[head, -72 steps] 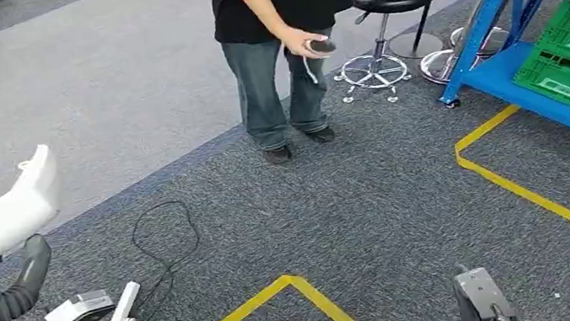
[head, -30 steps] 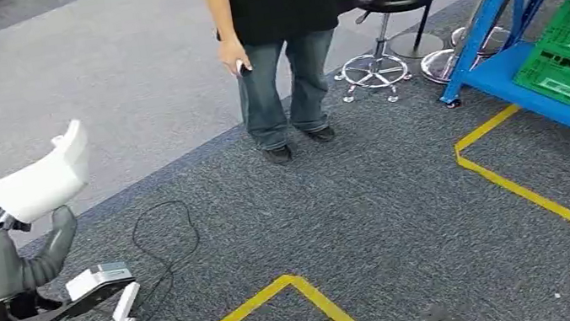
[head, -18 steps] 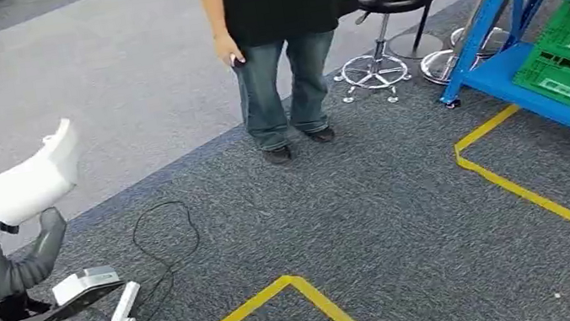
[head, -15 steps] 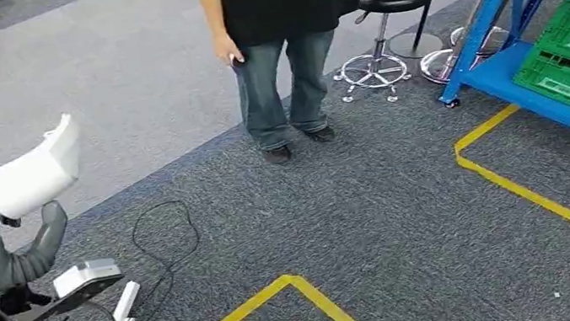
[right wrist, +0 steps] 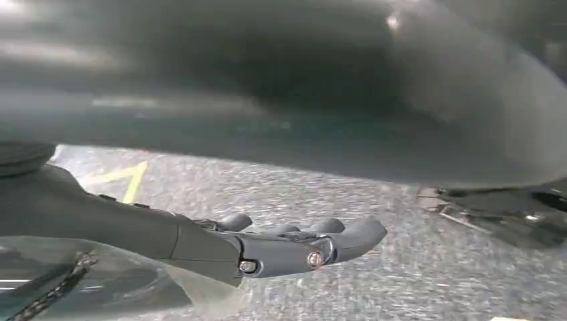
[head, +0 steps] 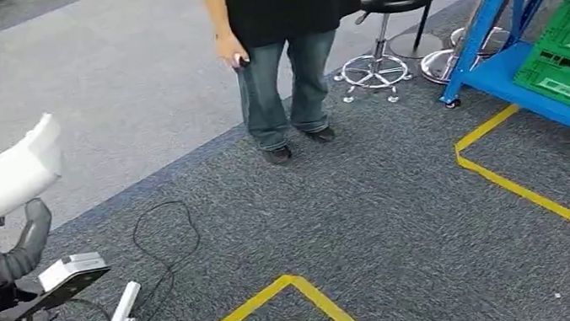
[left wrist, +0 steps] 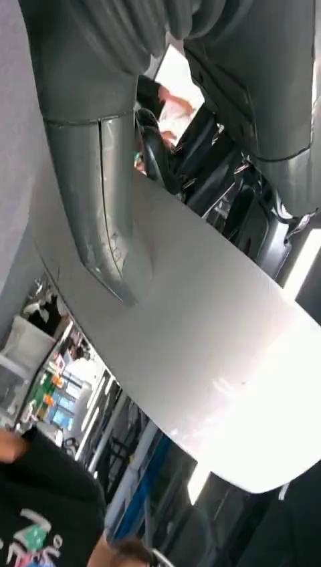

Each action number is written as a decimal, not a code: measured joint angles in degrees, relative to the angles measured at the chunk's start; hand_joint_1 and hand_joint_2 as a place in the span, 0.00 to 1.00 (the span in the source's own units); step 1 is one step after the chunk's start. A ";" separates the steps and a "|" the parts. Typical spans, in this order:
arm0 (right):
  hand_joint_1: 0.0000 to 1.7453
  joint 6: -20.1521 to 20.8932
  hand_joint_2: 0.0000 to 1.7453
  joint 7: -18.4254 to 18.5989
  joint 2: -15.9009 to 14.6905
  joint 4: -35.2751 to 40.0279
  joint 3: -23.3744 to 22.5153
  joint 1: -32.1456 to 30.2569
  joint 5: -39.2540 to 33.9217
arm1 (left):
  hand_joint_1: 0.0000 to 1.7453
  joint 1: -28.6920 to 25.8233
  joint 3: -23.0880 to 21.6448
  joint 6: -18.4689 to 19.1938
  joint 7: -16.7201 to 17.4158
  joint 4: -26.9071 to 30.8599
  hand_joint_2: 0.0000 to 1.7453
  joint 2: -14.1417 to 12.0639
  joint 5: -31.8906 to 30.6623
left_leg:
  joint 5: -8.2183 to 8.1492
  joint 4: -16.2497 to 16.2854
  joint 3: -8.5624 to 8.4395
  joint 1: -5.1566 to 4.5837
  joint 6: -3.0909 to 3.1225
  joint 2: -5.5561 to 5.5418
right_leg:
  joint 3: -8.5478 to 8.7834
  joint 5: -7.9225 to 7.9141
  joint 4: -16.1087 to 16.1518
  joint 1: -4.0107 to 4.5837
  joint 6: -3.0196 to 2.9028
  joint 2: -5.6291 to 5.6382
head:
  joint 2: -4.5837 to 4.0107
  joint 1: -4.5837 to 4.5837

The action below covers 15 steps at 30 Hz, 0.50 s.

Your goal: Take the parts from the cabinet and place them on the table.

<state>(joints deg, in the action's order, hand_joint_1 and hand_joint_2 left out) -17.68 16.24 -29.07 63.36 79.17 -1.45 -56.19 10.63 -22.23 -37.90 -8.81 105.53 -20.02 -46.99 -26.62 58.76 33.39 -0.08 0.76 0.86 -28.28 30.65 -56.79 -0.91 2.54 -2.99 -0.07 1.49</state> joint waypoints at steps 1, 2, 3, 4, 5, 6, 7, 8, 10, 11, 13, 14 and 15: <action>0.00 0.76 0.00 0.94 0.52 -0.39 0.26 0.53 0.26 | 1.00 0.01 0.19 0.09 -0.17 0.00 1.00 0.00 0.26 | 0.00 0.00 0.00 0.04 0.00 0.00 | -0.02 0.00 0.00 0.02 0.00 0.03 | 0.00 -0.02; 0.00 1.96 0.00 0.51 1.31 -1.61 0.37 1.26 0.85 | 1.00 0.11 0.33 0.28 -0.35 -0.02 1.00 0.04 0.26 | 0.00 0.00 -0.01 0.06 -0.01 0.03 | -0.05 -0.01 0.00 0.03 0.00 0.11 | 0.00 -0.02; 0.00 2.62 0.00 -0.31 1.75 -2.85 0.39 1.69 1.49 | 1.00 0.28 0.35 0.57 -0.42 -0.02 1.00 0.11 0.24 | 0.00 0.00 -0.02 0.06 -0.01 0.04 | -0.07 -0.01 0.00 0.02 0.00 0.15 | 0.00 -0.04; 0.00 3.02 0.00 -1.17 2.27 -3.72 0.46 2.07 2.69 | 1.00 0.48 0.35 0.85 -0.41 -0.02 1.00 0.29 0.04 | 0.00 0.00 -0.06 0.02 0.00 0.04 | -0.12 -0.01 0.00 -0.02 0.00 0.13 | 0.00 -0.04; 0.00 2.99 0.00 -1.62 2.49 -4.58 0.98 2.55 4.86 | 1.00 0.68 0.35 0.98 -0.26 -0.02 1.00 0.46 -0.26 | 0.00 0.00 -0.07 0.00 0.00 0.03 | -0.33 -0.01 0.00 -0.05 0.00 0.08 | 0.00 -0.05; 0.00 2.99 0.00 -1.75 2.58 -5.51 1.75 3.18 7.24 | 1.00 0.80 0.33 1.01 -0.09 -0.04 1.00 0.61 -0.48 | 0.00 0.00 -0.08 0.00 0.00 0.03 | -0.54 -0.01 0.01 -0.04 0.00 0.05 | 0.00 -0.02; 0.00 3.02 0.00 -1.62 2.73 -6.56 2.76 3.76 9.80 | 1.00 0.83 0.33 1.01 0.04 -0.04 1.00 0.77 -0.81 | 0.00 0.00 -0.06 0.00 0.00 0.02 | -0.45 -0.01 0.01 -0.04 0.00 0.04 | 0.00 -0.02; 0.00 3.30 0.00 -0.96 2.73 -7.36 3.62 4.22 12.76 | 1.00 0.79 0.31 0.96 0.04 -0.04 1.00 0.85 -1.03 | 0.00 0.00 -0.01 -0.03 0.00 0.02 | -0.05 -0.01 0.00 -0.06 0.01 0.06 | 0.00 -0.04; 0.00 5.21 0.00 3.44 1.79 -7.36 4.99 5.48 25.63 | 1.00 0.64 0.28 0.87 0.22 -0.02 1.00 0.92 -1.36 | 0.05 0.02 0.02 -0.05 0.06 0.05 | -0.06 -0.11 0.00 -0.08 0.14 0.16 | 0.00 -0.04; 0.00 6.33 0.00 6.00 1.05 -6.86 5.74 6.06 36.05 | 1.00 0.65 0.17 1.03 0.24 -0.02 1.00 1.02 -1.77 | 0.05 0.02 0.02 -0.06 0.07 0.05 | -0.07 -0.11 0.00 -0.10 0.14 0.16 | 0.00 -0.07; 0.00 6.67 0.00 6.29 0.59 -7.04 6.80 6.73 50.95 | 1.00 0.68 -0.07 0.96 0.15 -0.15 1.00 1.51 -2.43 | 0.05 0.02 0.02 -0.06 0.07 0.03 | -0.08 -0.11 0.01 -0.11 0.14 0.07 | 0.00 -0.04; 0.00 6.64 0.00 7.26 0.48 -7.19 7.10 7.08 55.54 | 1.00 0.68 -0.20 0.87 0.15 -0.22 1.00 1.77 -2.71 | 0.05 0.03 0.02 -0.06 0.07 0.03 | -0.07 -0.10 0.01 -0.11 0.14 0.07 | 0.00 -0.02; 0.00 6.45 0.00 9.58 0.26 -7.02 7.49 7.36 60.56 | 1.00 0.69 -0.39 0.87 0.50 -0.22 1.00 1.95 -3.12 | 0.05 0.03 0.02 -0.09 0.07 0.03 | -0.07 -0.11 0.01 -0.13 0.14 0.07 | 0.00 -0.02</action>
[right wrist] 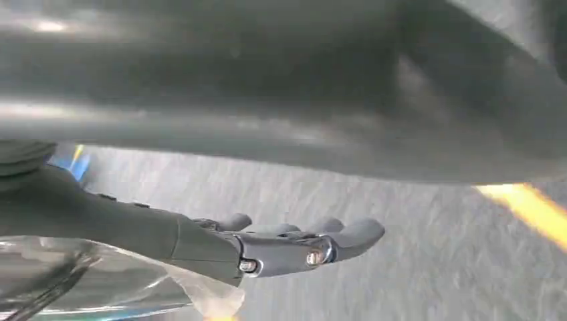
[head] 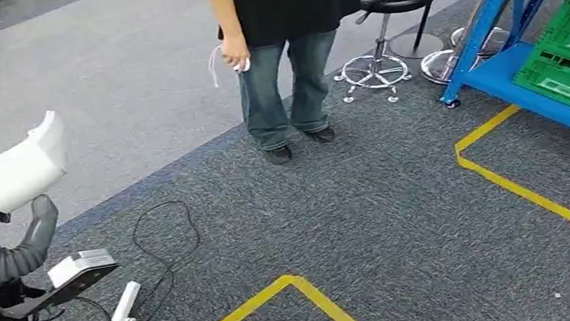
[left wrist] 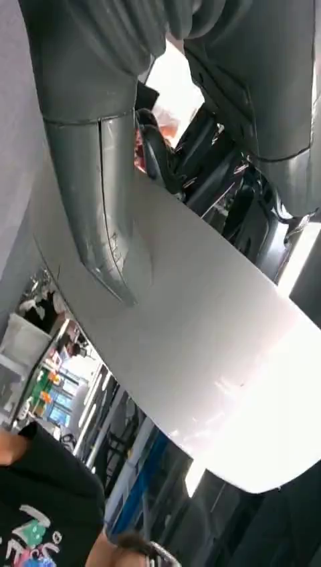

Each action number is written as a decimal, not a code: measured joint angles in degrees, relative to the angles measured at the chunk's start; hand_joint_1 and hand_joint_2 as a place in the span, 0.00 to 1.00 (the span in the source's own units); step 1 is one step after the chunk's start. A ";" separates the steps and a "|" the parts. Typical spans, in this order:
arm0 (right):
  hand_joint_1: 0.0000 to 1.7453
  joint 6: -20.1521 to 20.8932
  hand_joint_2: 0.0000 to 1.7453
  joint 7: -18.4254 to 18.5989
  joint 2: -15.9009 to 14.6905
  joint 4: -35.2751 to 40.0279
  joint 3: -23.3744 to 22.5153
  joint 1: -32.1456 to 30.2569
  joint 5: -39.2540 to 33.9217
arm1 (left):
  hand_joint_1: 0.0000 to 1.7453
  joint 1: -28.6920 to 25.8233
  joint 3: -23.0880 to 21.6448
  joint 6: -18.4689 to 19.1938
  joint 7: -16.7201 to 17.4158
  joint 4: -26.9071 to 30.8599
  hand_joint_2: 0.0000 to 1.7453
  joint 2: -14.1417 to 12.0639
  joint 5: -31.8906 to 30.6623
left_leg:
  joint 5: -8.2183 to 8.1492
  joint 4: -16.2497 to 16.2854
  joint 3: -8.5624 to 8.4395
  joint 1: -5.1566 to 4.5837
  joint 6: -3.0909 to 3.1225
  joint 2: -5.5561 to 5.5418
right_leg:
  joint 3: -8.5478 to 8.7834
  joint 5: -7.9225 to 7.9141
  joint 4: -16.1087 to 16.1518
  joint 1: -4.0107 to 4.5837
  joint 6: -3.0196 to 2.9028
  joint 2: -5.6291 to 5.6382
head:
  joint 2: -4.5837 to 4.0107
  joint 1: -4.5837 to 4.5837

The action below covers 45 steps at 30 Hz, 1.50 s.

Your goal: Take the parts from the cabinet and place them on the table.

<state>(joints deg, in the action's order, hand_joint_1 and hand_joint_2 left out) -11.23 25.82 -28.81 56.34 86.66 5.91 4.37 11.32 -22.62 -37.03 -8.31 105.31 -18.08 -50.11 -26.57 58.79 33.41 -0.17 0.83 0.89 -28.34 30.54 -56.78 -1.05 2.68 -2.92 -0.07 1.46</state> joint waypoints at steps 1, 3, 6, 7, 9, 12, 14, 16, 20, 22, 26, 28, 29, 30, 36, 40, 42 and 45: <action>0.00 -0.16 0.00 2.30 -0.42 0.73 0.33 0.05 4.33 | 1.00 -0.06 -0.13 0.04 0.51 0.04 1.00 0.07 -0.40 | 0.00 0.00 0.00 -0.03 0.00 -0.01 | 0.01 0.00 0.00 -0.03 0.00 0.00 | 0.00 -0.02; 0.00 -0.11 0.00 5.37 -1.57 2.60 0.81 0.05 11.53 | 1.00 -0.40 -0.11 0.09 1.31 0.26 1.00 0.13 -0.92 | 0.00 0.00 0.00 -0.03 0.00 -0.02 | 0.01 0.00 0.00 -0.01 0.00 0.01 | 0.00 0.00; 0.00 0.83 0.00 4.61 -2.49 3.59 0.92 0.06 17.28 | 1.00 -1.00 -0.11 0.13 1.42 0.42 1.00 0.20 -0.99 | 0.00 0.00 0.00 -0.02 0.00 -0.02 | 0.01 0.00 0.00 0.00 0.00 0.01 | 0.00 0.00; 0.00 1.16 0.00 4.25 -2.49 3.70 0.88 0.04 18.70 | 1.00 -1.14 -0.11 0.13 1.42 0.42 1.00 0.24 -0.99 | 0.00 0.00 0.00 -0.02 0.00 -0.02 | 0.00 0.00 0.00 0.00 0.00 0.00 | 0.00 -0.02; 0.00 1.68 0.00 3.99 -2.49 3.81 0.55 -0.02 21.65 | 1.00 -1.36 -0.09 0.17 1.40 0.44 1.00 0.33 -0.99 | 0.00 -0.01 -0.01 -0.02 0.00 -0.02 | 0.01 0.00 0.00 -0.01 0.00 -0.01 | 0.00 -0.04; 0.00 2.84 0.00 3.93 -2.62 4.00 -0.13 -0.24 24.57 | 1.00 -1.54 -0.09 0.28 1.40 0.44 1.00 0.48 -1.10 | 0.01 -0.01 -0.01 0.00 0.01 -0.02 | 0.01 0.00 0.00 0.00 0.00 -0.01 | 0.00 -0.02; 0.00 3.19 0.00 3.91 -2.80 4.18 -0.65 -0.48 25.93 | 1.00 -1.55 -0.09 0.31 1.40 0.46 1.00 0.59 -1.32 | 0.01 -0.01 0.00 0.00 0.01 -0.02 | 0.01 0.00 0.00 0.00 0.00 -0.01 | 0.00 0.00; 0.00 3.78 0.00 3.97 -2.97 4.46 -1.18 -0.80 28.05 | 1.00 -1.56 -0.09 0.31 1.40 0.46 1.00 0.68 -1.47 | 0.01 -0.01 0.00 -0.01 0.02 -0.02 | 0.02 0.00 0.00 -0.01 0.00 -0.01 | 0.00 0.00; 0.00 4.09 0.00 3.99 -3.30 4.88 -2.25 -1.31 29.58 | 1.00 -1.62 -0.05 0.31 1.40 0.63 1.00 0.78 -1.60 | 0.01 -0.01 0.00 -0.02 0.02 -0.02 | 0.01 0.00 0.00 -0.02 0.00 -0.01 | 0.00 -0.02; 0.00 4.26 0.00 3.53 -3.45 5.16 -3.17 -1.76 28.26 | 1.00 -1.63 -0.05 0.44 1.40 0.68 1.00 0.85 -1.58 | 0.01 -0.01 0.00 -0.02 0.02 -0.02 | 0.00 0.00 0.00 -0.02 0.00 -0.01 | 0.00 0.00; 0.00 9.10 0.00 0.49 -3.52 5.91 -7.35 -3.74 11.20 | 1.00 -1.52 -0.05 1.03 0.70 0.70 1.00 0.94 0.11 | 0.01 -0.01 0.01 -0.01 0.02 -0.02 | 0.00 0.00 0.00 -0.01 0.00 -0.04 | 0.00 0.00; 0.00 13.91 0.00 -1.17 -3.08 4.98 -10.52 -4.29 -0.39 | 1.00 -0.76 -0.13 1.05 -0.20 0.52 1.00 0.96 1.66 | 0.01 -0.01 0.01 0.00 0.02 -0.02 | 0.00 0.00 0.00 0.01 0.00 -0.01 | 0.00 0.00; 0.00 14.23 0.00 -2.26 -2.48 3.73 -12.42 -4.61 -4.78 | 1.00 -0.32 -0.13 1.01 -0.52 0.31 1.00 1.00 2.16 | 0.01 -0.01 0.01 0.00 0.01 -0.01 | 0.00 0.00 0.00 0.03 0.00 0.01 | 0.00 0.00; 0.00 13.95 0.00 -2.74 -1.62 2.28 -14.39 -4.85 -9.94 | 1.00 -0.05 -0.11 0.85 -0.67 0.11 1.00 0.98 2.66 | 0.01 -0.01 -0.02 0.00 0.01 0.00 | 0.01 0.00 0.00 0.01 0.00 0.04 | 0.00 -0.02; 0.00 5.74 0.00 -1.89 -1.12 4.79 -19.62 -9.38 -26.82 | 1.00 -1.25 0.83 0.74 -1.42 0.39 1.00 -0.20 5.13 | 0.01 -0.01 0.02 0.01 0.02 -0.04 | 0.02 0.03 0.00 0.02 -0.01 -0.09 | 0.00 -0.02; 0.00 3.87 0.00 -3.24 -0.74 5.64 -20.39 -10.15 -31.80 | 1.00 -1.35 1.05 0.85 -1.50 0.42 1.00 -0.48 5.22 | 0.01 -0.03 0.05 0.00 0.02 -0.01 | -0.04 0.03 -0.01 0.02 -0.01 0.04 | 0.00 -0.02; 0.00 1.08 0.00 -4.51 0.76 4.53 -20.94 -9.91 -36.33 | 1.00 -1.35 1.40 0.94 -1.48 0.42 1.00 -0.50 5.26 | 0.01 -0.03 0.03 0.03 0.02 -0.01 | -0.08 0.03 -0.01 0.02 -0.01 0.01 | 0.00 0.00; 0.00 -1.60 0.00 -5.36 2.03 4.07 -20.78 -9.78 -38.99 | 1.00 -1.32 1.53 0.94 -1.48 0.39 1.00 -0.50 5.15 | 0.01 -0.03 -0.02 0.01 0.02 -0.04 | -0.60 0.08 -0.01 0.00 -0.04 -0.13 | 0.00 0.00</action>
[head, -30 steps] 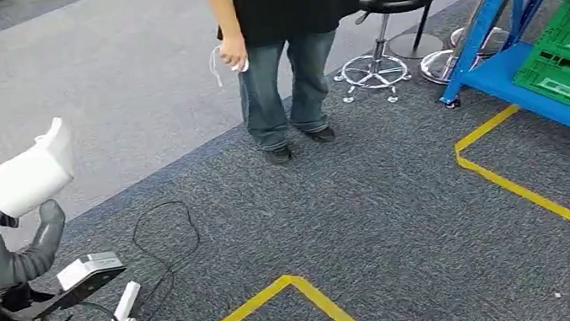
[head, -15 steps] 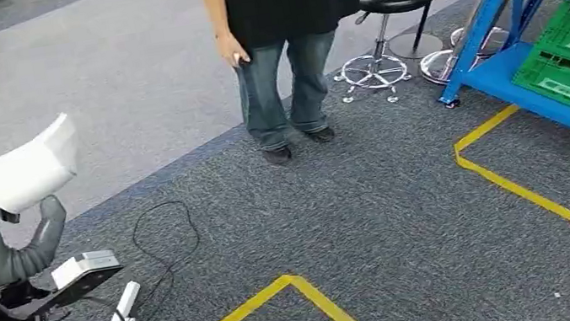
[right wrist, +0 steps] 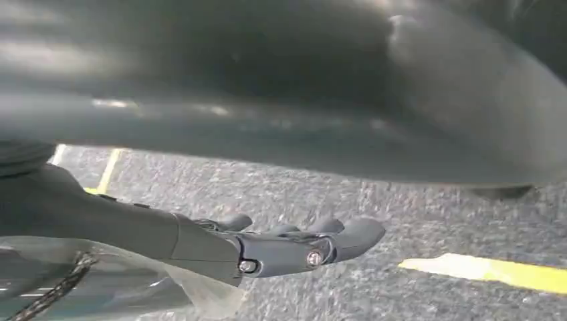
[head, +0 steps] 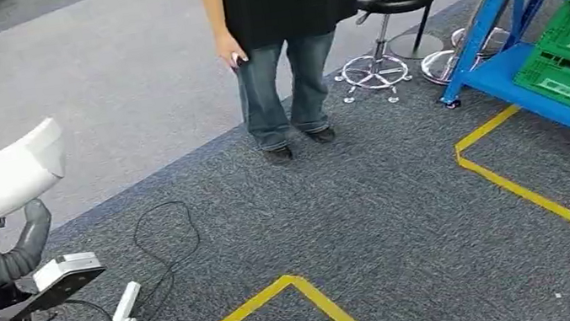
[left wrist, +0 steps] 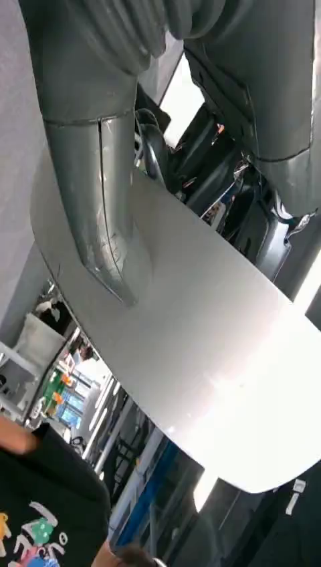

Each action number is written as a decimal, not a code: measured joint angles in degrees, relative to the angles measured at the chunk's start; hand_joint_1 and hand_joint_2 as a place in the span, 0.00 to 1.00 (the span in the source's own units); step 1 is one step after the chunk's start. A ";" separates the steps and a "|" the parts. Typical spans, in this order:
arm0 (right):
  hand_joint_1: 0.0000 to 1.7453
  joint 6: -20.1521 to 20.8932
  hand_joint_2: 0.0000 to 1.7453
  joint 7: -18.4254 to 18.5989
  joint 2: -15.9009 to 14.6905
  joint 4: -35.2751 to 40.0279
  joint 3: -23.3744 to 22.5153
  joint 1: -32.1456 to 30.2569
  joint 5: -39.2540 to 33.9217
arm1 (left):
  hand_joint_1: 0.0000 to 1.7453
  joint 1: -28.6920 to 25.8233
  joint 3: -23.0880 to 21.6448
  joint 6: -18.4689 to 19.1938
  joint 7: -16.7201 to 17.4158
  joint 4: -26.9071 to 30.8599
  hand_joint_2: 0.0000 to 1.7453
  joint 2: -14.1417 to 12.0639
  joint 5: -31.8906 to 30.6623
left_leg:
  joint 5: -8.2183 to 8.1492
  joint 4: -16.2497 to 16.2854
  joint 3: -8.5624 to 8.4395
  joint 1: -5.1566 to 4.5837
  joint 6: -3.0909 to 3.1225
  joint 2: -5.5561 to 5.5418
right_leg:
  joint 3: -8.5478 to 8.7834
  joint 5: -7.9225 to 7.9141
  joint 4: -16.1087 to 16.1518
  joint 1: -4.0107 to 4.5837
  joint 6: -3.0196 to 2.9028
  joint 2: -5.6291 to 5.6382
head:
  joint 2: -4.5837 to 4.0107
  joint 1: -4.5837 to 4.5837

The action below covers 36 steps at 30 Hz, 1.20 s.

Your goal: Take the parts from the cabinet and place them on the table.

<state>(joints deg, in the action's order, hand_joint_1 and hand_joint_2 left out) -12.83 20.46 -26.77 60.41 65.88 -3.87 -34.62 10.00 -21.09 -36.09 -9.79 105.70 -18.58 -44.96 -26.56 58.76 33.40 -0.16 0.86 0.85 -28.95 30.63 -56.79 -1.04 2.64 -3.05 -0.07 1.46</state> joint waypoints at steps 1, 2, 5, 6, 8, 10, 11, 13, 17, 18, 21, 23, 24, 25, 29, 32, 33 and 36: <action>0.00 -0.63 0.00 -0.37 0.15 -0.07 0.31 0.07 -0.50 | 1.00 0.00 0.00 -0.02 0.04 0.02 1.00 0.04 -0.11 | 0.00 0.00 0.03 0.00 0.00 0.00 | 0.06 0.00 0.00 0.00 0.00 0.00 | 0.00 0.00; 0.00 -0.98 0.00 -0.54 0.26 -0.15 0.74 0.31 -0.80 | 1.00 -0.01 0.00 -0.15 0.11 0.00 1.00 0.07 -0.26 | 0.00 0.00 0.08 -0.01 0.00 0.00 | 0.60 -0.02 0.00 0.00 0.00 0.05 | 0.00 -0.02; 0.00 -1.94 0.00 -1.52 0.30 -0.26 2.18 0.90 -1.44 | 1.00 0.11 -0.13 -0.22 -0.07 -0.02 1.00 0.24 -0.70 | 0.06 0.01 0.06 -0.01 0.01 0.03 | 0.50 -0.09 0.00 -0.01 0.04 0.13 | 0.00 -0.02; 0.00 -2.32 0.00 -2.06 0.30 -0.44 2.54 0.92 -1.83 | 1.00 0.38 -0.24 -0.06 -0.07 -0.09 1.00 0.48 -0.96 | 0.06 0.01 0.05 -0.01 0.01 0.01 | 0.38 -0.08 0.00 -0.02 0.04 0.06 | 0.00 -0.02; 0.00 -2.71 0.00 -3.32 0.50 -1.39 3.28 1.22 -2.60 | 1.00 1.27 -0.57 0.24 0.11 -0.37 1.00 1.44 -1.62 | 0.03 0.01 0.07 -0.02 0.04 -0.02 | 0.08 -0.06 0.01 -0.02 0.04 -0.03 | 0.00 0.00; 0.00 -2.73 0.00 -3.89 0.85 -2.21 3.74 1.55 -2.75 | 1.00 1.95 -0.96 0.28 0.33 -0.59 1.00 1.99 -1.97 | 0.04 0.01 0.13 -0.03 0.04 0.02 | 0.48 -0.08 0.01 -0.02 0.04 0.11 | 0.00 0.00; 0.00 -2.69 0.00 -4.06 1.00 -2.60 3.98 1.63 -2.95 | 1.00 2.10 -1.12 0.22 0.33 -0.66 1.00 2.14 -1.92 | 0.04 0.01 0.12 -0.03 0.04 0.04 | 0.48 -0.10 0.01 -0.02 0.06 0.16 | 0.00 -0.02; 0.00 -4.05 0.00 -3.17 1.11 -2.76 4.61 1.57 -3.99 | 1.00 2.19 -1.44 0.13 0.41 -0.72 1.00 2.30 -1.77 | 0.04 0.02 0.11 -0.03 0.04 0.04 | 0.48 -0.11 0.01 -0.02 0.08 0.17 | 0.00 0.00; 0.00 -8.02 0.00 -2.69 -0.44 0.72 6.25 0.88 -5.97 | 1.00 2.10 -2.01 0.15 0.57 -0.72 1.00 2.29 -1.66 | 0.04 0.02 0.12 -0.02 0.04 0.02 | 0.47 -0.10 0.01 -0.01 0.07 0.11 | 0.00 0.00; 0.00 -8.52 0.00 -2.73 -0.68 1.07 6.69 0.92 -6.45 | 1.00 2.16 -2.27 0.22 0.72 -0.74 1.00 2.32 -1.66 | 0.04 0.01 0.12 -0.02 0.04 0.03 | 0.47 -0.10 0.01 -0.01 0.07 0.13 | 0.00 -0.02; 0.00 -8.87 0.00 -3.26 -1.01 1.49 8.07 1.11 -7.54 | 1.00 2.29 -2.82 0.22 1.03 -0.74 1.00 2.45 -1.59 | 0.04 0.01 0.13 -0.02 0.04 0.03 | 0.47 -0.10 0.01 -0.01 0.06 0.13 | 0.00 -0.04; 0.00 -8.98 0.00 -3.34 -1.23 1.77 8.85 1.35 -7.76 | 1.00 2.29 -2.99 0.15 1.14 -0.74 1.00 2.47 -1.53 | 0.04 0.01 0.13 -0.02 0.04 0.03 | 0.48 -0.10 0.01 0.00 0.06 0.13 | 0.00 0.00; 0.00 -8.96 0.00 -3.34 -1.35 1.94 9.29 1.54 -7.78 | 1.00 2.29 -3.10 0.07 1.14 -0.74 1.00 2.47 -1.36 | 0.04 0.01 0.13 -0.02 0.04 0.03 | 0.48 -0.10 0.01 -0.01 0.07 0.12 | 0.00 -0.04; 0.00 -8.89 0.00 -3.41 -1.58 2.12 9.79 1.77 -7.78 | 1.00 2.26 -3.19 -0.04 1.18 -0.74 1.00 2.45 -1.25 | 0.04 0.01 0.12 -0.02 0.04 0.03 | 0.48 -0.10 0.01 -0.01 0.07 0.12 | 0.00 0.00; 0.00 -6.53 0.00 -4.48 -1.42 0.63 11.15 3.08 -7.80 | 1.00 2.19 -3.13 -0.26 1.29 -0.83 1.00 2.43 -1.27 | 0.04 0.01 0.12 -0.03 0.04 0.03 | 0.49 -0.10 0.00 -0.02 0.07 0.13 | 0.00 -0.02; 0.00 -7.15 0.00 -3.71 -1.66 0.90 11.87 3.47 -7.67 | 1.00 1.55 -2.71 -0.70 1.20 -0.79 1.00 2.05 -1.16 | 0.04 0.01 0.12 -0.04 0.04 0.02 | 0.52 -0.10 0.00 -0.02 0.07 0.10 | 0.00 -0.02; 0.00 -7.72 0.00 -3.25 -2.01 1.56 12.15 3.47 -7.60 | 1.00 1.16 -2.49 -0.92 1.01 -0.70 1.00 1.77 -0.96 | 0.04 0.01 0.12 -0.05 0.04 0.02 | 0.51 -0.10 0.00 -0.03 0.07 0.11 | 0.00 -0.04; 0.00 -9.27 0.00 -2.40 -3.32 3.81 12.94 3.44 -7.56 | 1.00 0.21 -2.01 -1.03 0.81 -0.57 1.00 1.18 -0.74 | 0.04 0.01 0.14 -0.04 0.04 0.03 | 0.49 -0.09 0.00 -0.02 0.07 0.09 | 0.00 -0.04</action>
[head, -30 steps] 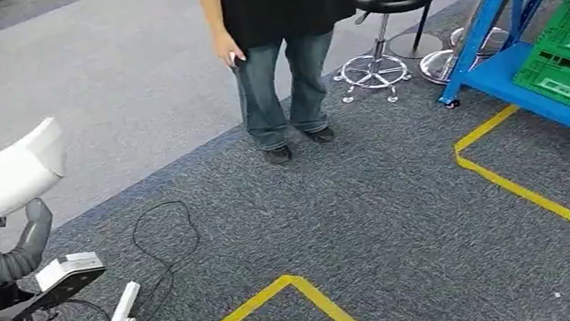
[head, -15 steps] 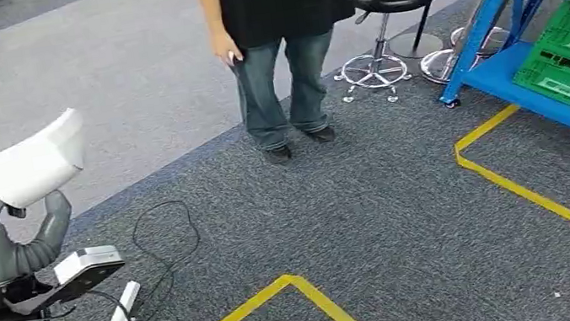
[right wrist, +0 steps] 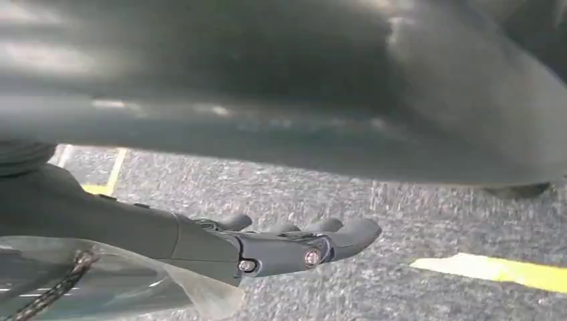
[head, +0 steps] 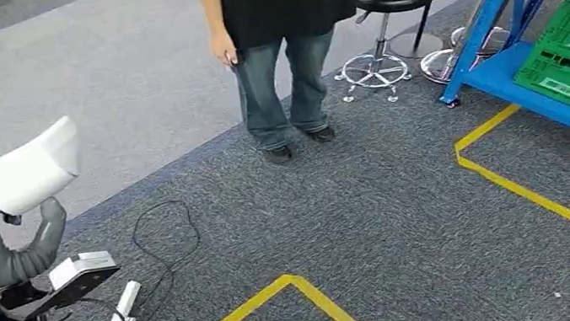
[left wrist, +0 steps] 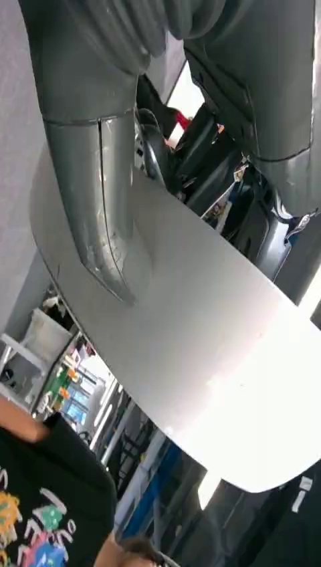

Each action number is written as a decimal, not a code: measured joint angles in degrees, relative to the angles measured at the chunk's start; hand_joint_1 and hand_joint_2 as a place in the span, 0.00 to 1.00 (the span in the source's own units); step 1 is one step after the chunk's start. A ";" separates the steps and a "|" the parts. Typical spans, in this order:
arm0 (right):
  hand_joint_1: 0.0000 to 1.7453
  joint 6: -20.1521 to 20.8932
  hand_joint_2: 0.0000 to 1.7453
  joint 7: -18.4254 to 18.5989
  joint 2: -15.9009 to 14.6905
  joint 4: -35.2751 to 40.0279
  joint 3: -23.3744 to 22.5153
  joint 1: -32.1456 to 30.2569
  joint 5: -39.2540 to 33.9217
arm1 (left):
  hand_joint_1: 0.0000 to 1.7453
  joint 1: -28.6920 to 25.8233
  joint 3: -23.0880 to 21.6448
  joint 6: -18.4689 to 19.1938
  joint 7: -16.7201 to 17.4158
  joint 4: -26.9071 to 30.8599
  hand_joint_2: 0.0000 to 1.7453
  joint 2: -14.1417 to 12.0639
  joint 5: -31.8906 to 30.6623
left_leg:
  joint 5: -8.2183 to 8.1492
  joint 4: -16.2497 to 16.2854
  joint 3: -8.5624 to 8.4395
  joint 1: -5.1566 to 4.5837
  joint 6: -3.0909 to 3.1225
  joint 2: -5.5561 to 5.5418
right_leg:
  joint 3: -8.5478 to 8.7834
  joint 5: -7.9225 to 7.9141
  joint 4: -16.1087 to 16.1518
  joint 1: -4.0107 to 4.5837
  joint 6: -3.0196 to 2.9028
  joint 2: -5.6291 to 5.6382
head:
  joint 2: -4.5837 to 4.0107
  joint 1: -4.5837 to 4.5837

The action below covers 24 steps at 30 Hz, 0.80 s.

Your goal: Take the parts from the cabinet and place them on the table.

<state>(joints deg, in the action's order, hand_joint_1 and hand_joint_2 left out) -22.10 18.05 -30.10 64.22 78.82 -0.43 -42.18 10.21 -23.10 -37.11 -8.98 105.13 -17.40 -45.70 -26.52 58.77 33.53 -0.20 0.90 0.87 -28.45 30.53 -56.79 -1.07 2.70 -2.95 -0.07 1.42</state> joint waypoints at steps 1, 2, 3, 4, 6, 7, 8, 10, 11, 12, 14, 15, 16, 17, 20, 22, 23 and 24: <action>0.00 -0.37 0.00 0.02 -0.06 0.11 0.07 0.04 0.00 | 1.00 -0.09 0.09 0.18 0.00 0.00 1.00 -0.07 -0.02 | 0.00 0.00 0.01 0.01 0.00 0.00 | -0.03 0.00 0.00 0.01 0.00 -0.01 | 0.00 0.04; 0.00 -0.02 0.00 -0.53 -0.04 0.06 0.11 0.11 -0.04 | 1.00 -0.05 0.15 0.37 0.00 0.00 1.00 -0.06 -0.18 | 0.00 0.00 0.01 0.01 0.00 0.00 | -0.03 0.01 0.00 0.01 -0.01 0.00 | 0.00 0.04; 0.00 0.57 0.00 -1.33 0.18 -0.48 0.11 0.32 -0.04 | 1.00 0.09 0.15 0.50 0.02 -0.02 1.00 0.00 -0.46 | 0.00 0.00 0.01 0.01 0.00 0.00 | -0.04 0.01 0.00 0.01 -0.01 0.00 | 0.00 0.00; 0.00 1.01 0.00 -2.04 0.46 -1.14 0.11 0.49 -0.07 | 1.00 0.23 0.15 0.55 0.04 -0.02 1.00 0.09 -0.61 | 0.00 0.00 0.01 0.01 0.00 0.00 | -0.03 0.01 0.00 0.01 -0.01 0.01 | 0.00 0.04; 0.00 0.19 0.00 -2.58 0.66 -1.51 0.11 0.41 -0.24 | 1.00 -0.01 0.26 0.20 0.11 -0.02 1.00 0.04 -1.09 | 0.00 0.00 0.00 0.00 0.00 0.00 | -0.01 0.01 0.00 0.00 -0.01 0.02 | 0.00 0.02; 0.00 -0.65 0.00 -2.21 0.66 -1.21 0.22 0.22 -0.48 | 1.00 -0.21 0.43 0.20 0.24 -0.02 1.00 0.00 -1.16 | 0.00 0.00 0.00 0.01 0.00 0.00 | -0.03 0.01 0.00 0.00 -0.01 0.00 | 0.00 0.02; 0.00 -0.92 0.00 -2.27 0.68 -1.25 0.28 0.11 -0.59 | 1.00 -0.25 0.50 0.22 0.42 -0.02 1.00 0.00 -1.27 | 0.00 0.00 0.02 0.02 0.00 0.00 | -0.04 0.01 0.00 0.01 -0.01 -0.02 | 0.00 0.04; 0.00 -0.44 0.00 -2.82 1.14 -2.56 0.35 0.34 -0.66 | 1.00 -0.14 0.52 0.20 0.48 -0.02 1.00 0.09 -1.71 | 0.00 0.00 0.02 0.02 0.00 -0.01 | -0.01 0.01 0.00 0.01 -0.01 0.00 | 0.00 0.02; 0.00 -0.24 0.00 -2.78 1.16 -2.62 0.37 0.34 -0.55 | 1.00 -0.20 0.52 0.07 0.48 -0.02 1.00 0.09 -1.79 | 0.00 0.00 0.01 0.00 0.00 0.00 | 0.00 0.01 0.00 0.00 -0.01 0.02 | 0.00 0.04; 0.00 -0.41 0.00 -2.51 1.14 -2.58 0.39 0.35 -0.33 | 1.00 -0.35 0.59 -0.11 0.48 -0.02 1.00 0.02 -1.90 | 0.00 0.00 0.02 0.00 0.00 0.00 | -0.01 0.01 0.00 0.00 -0.01 0.03 | 0.00 0.00; 0.00 -2.68 0.00 -0.92 0.14 -0.84 0.92 0.20 0.30 | 1.00 -1.12 1.03 -0.15 0.52 0.35 1.00 -0.17 -1.88 | 0.00 0.00 0.02 -0.01 0.00 0.00 | -0.03 0.01 0.00 -0.01 -0.01 0.02 | 0.00 -0.02; 0.00 -3.45 0.00 -0.72 -0.15 -0.20 1.22 0.21 0.59 | 1.00 -1.29 1.16 -0.11 0.55 0.46 1.00 -0.28 -1.90 | 0.00 0.00 0.04 0.00 0.00 0.00 | -0.03 0.01 0.00 0.00 -0.01 0.00 | 0.00 0.04; 0.00 -3.50 0.00 -0.72 -0.24 -0.20 1.38 0.29 0.81 | 1.00 -1.31 1.22 -0.09 0.57 0.46 1.00 -0.28 -1.92 | 0.00 0.00 0.06 0.02 0.00 -0.01 | -0.03 0.01 0.00 0.02 -0.01 -0.02 | 0.00 0.06; 0.00 -3.36 0.00 -0.77 -0.24 -0.20 1.46 0.40 0.94 | 1.00 -1.34 1.27 -0.11 0.57 0.46 1.00 -0.28 -2.06 | 0.00 0.00 0.06 0.01 0.00 -0.01 | -0.03 0.01 0.00 0.01 -0.01 -0.02 | 0.00 0.07; 0.00 -3.63 0.00 -0.66 -0.81 0.74 1.92 0.48 1.05 | 1.00 -1.83 1.57 -0.13 0.57 0.74 1.00 -0.39 -2.16 | 0.00 0.00 0.05 0.00 0.00 0.00 | -0.05 0.01 0.00 0.00 -0.01 -0.01 | 0.00 0.00; 0.00 -3.54 0.00 -0.81 -0.83 0.68 2.32 0.53 1.35 | 1.00 -1.86 1.68 -0.11 0.57 0.74 1.00 -0.35 -2.23 | 0.00 0.00 0.06 0.01 0.00 -0.01 | -0.03 0.01 0.00 0.01 -0.01 -0.03 | 0.00 0.02; 0.00 -3.54 0.00 -0.85 -0.89 0.72 2.49 0.64 1.49 | 1.00 -1.88 1.75 -0.13 0.57 0.76 1.00 -0.35 -2.23 | 0.00 0.00 0.05 0.01 0.00 -0.01 | -0.03 0.01 0.00 0.01 -0.01 -0.01 | 0.00 0.00; 0.00 -3.76 0.00 -0.70 -1.07 1.09 2.71 0.68 1.59 | 1.00 -1.97 1.83 -0.13 0.57 0.85 1.00 -0.37 -2.23 | 0.00 0.00 0.05 0.01 0.00 -0.01 | -0.04 0.01 0.00 0.01 -0.01 0.00 | 0.00 0.04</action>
<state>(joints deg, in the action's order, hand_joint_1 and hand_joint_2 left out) -25.85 17.35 -31.17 65.31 81.53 0.26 -40.59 8.24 -21.27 -37.24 -8.41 105.98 -17.77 -47.93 -26.52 58.77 33.58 -0.20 0.90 0.86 -28.49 30.54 -56.79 -1.06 2.69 -2.95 -0.07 1.46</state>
